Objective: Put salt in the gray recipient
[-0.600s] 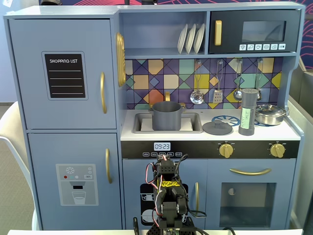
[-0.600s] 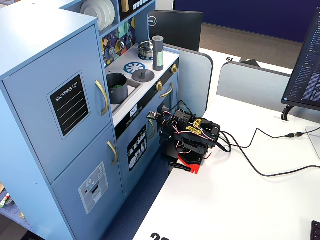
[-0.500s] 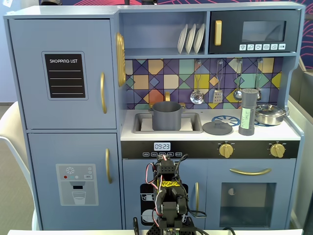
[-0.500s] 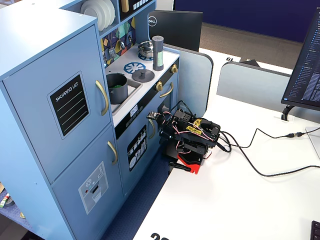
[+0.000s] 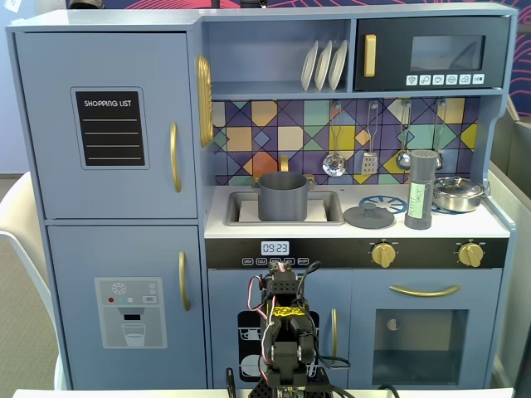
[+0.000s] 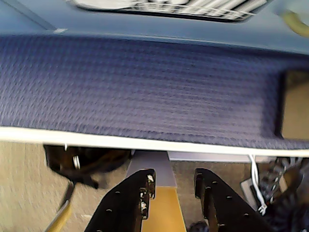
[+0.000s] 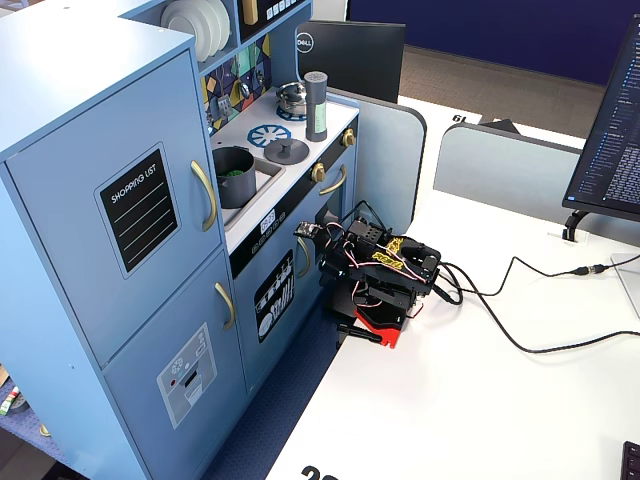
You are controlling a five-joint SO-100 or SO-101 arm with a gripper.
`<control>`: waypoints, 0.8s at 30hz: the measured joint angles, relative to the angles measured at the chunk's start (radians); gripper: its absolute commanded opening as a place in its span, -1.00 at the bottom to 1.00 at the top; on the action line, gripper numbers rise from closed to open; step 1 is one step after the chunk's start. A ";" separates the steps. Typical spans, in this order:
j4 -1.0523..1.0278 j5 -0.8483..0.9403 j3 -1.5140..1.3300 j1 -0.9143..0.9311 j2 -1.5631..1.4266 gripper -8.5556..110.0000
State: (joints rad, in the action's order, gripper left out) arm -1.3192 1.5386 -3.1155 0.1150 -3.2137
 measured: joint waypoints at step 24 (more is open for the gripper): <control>1.032 0.049 0.784 0.811 0.678 0.00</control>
State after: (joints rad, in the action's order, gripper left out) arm -0.2869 1.5877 -2.3317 0.9265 -2.5357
